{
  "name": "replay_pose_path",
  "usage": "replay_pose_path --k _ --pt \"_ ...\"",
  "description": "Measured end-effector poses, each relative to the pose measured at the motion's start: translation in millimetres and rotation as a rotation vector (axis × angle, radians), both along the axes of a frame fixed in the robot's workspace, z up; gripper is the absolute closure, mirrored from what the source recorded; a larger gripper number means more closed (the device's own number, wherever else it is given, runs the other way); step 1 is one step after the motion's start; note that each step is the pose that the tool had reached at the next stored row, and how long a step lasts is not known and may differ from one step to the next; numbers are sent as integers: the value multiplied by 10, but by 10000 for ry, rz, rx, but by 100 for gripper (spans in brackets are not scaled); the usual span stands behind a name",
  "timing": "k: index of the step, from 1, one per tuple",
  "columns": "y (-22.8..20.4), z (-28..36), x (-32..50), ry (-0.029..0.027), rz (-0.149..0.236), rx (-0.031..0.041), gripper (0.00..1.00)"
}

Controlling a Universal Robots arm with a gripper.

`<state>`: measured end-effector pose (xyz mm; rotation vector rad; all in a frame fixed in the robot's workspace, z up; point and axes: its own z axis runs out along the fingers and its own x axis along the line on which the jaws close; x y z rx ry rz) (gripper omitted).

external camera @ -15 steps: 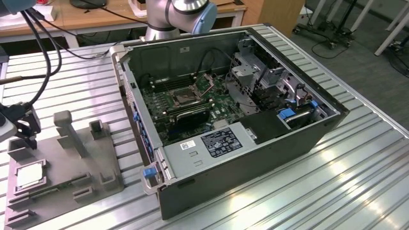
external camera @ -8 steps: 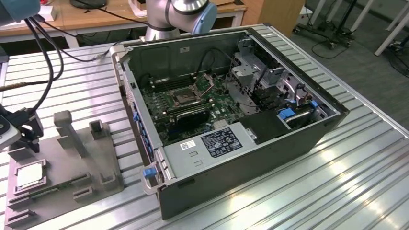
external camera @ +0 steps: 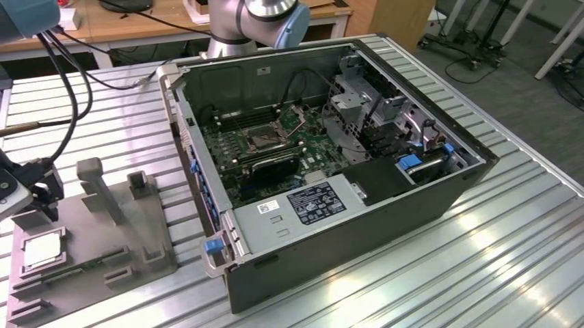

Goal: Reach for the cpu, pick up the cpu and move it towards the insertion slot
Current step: 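Reach for the cpu, then pick up the cpu and move it towards the insertion slot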

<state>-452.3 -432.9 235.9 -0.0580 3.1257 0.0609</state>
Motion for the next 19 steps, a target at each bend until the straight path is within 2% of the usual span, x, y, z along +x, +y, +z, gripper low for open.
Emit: replay_pose_path --k 19 --pt "0 -50 0 0 0 2 28"
